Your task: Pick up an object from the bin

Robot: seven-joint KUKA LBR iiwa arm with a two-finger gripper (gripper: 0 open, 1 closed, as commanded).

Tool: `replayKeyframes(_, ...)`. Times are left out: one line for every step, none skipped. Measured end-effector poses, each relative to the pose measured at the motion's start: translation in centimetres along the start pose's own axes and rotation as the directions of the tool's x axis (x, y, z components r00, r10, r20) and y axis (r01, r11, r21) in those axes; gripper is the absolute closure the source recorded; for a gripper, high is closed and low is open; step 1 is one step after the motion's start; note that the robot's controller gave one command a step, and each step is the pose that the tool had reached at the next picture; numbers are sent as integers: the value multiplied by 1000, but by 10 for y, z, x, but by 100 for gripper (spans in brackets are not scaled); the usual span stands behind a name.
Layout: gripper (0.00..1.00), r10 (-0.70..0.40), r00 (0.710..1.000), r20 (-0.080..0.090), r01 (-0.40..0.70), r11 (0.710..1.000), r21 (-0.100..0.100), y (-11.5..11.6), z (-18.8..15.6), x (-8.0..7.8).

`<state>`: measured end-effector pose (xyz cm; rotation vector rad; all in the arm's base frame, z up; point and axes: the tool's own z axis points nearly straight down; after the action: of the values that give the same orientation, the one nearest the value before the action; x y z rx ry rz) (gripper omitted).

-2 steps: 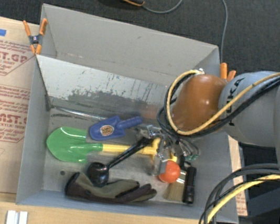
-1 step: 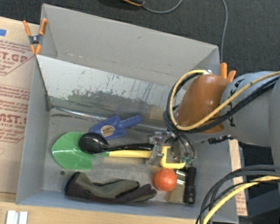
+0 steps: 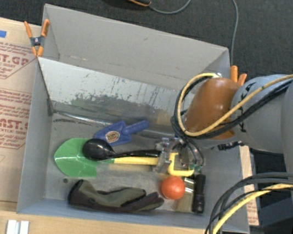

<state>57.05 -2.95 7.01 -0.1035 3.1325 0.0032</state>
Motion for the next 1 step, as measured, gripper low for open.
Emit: replayKeyframes(100,0,1000,-5,0,1000,-1,1,-27,2)
